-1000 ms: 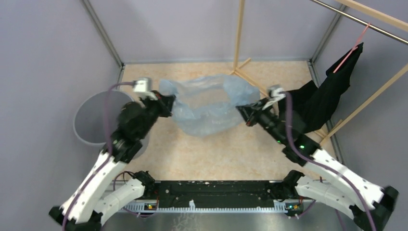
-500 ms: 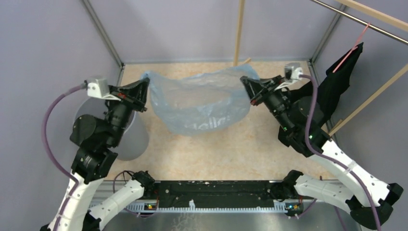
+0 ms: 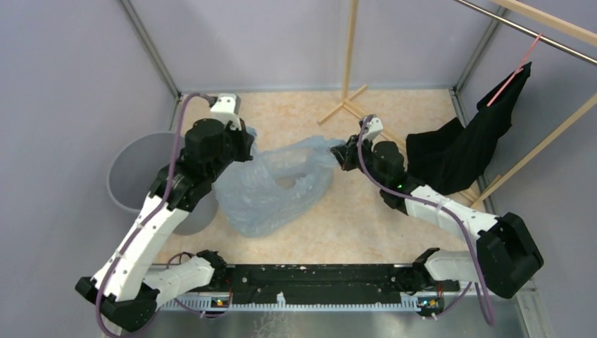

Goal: Put the trash bags into the trash bin

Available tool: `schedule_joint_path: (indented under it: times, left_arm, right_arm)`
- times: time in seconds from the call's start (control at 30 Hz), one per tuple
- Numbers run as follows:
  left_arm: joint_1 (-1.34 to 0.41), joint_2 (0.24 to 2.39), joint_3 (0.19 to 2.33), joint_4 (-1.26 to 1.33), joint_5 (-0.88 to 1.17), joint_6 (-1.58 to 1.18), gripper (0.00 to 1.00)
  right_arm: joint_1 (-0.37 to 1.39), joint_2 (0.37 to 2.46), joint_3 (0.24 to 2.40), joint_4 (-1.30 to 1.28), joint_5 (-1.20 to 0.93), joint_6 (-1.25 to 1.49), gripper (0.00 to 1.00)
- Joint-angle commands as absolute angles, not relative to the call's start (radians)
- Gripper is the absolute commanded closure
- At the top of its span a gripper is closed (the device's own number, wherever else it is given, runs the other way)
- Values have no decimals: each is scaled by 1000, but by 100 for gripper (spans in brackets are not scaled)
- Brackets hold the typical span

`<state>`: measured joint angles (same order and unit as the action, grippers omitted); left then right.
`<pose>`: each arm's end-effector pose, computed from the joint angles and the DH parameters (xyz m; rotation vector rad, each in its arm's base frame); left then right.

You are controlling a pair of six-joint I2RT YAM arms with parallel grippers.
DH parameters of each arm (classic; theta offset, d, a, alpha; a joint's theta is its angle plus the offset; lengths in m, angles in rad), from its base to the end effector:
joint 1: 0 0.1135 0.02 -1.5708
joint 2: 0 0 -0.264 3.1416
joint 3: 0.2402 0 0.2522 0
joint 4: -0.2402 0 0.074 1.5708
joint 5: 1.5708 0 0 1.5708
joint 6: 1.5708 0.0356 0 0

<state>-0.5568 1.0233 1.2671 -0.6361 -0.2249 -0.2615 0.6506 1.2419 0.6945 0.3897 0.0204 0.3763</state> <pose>0.1793 -0.1023 0.4147 0.1421 1.9610 -0.3183 0.2259 0.1710 0.2699 -0.2287 1.7711 0.7328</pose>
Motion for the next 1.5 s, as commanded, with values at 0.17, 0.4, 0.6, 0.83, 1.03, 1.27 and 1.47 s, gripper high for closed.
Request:
schedule_joint_path:
  times: [0.17, 0.4, 0.6, 0.83, 1.03, 1.27, 1.47]
  left_arm:
    - [-557, 1040, 1386, -494, 98, -352, 100]
    - [-558, 1163, 1505, -527, 225, -404, 100]
    - [-560, 1143, 1443, -509, 254, -460, 100]
    - [-558, 1086, 1411, -564, 209, -478, 100]
    - [-559, 1089, 1376, -555, 267, -515, 100]
    - [-559, 1114, 1350, -524, 364, -547, 100]
    - [-566, 1113, 1332, -512, 388, -574, 100]
  right_arm:
    - [624, 1091, 762, 457, -215, 409, 100]
    - [626, 1090, 758, 641, -390, 642, 100]
    - [706, 1190, 811, 737, -468, 739, 85]
    - [846, 1205, 869, 640, -319, 659, 40]
    - [953, 1205, 934, 455, -77, 554, 27]
    - [1030, 1215, 964, 344, 227, 496, 24]
    - [1059, 1257, 973, 373, 287, 480, 25]
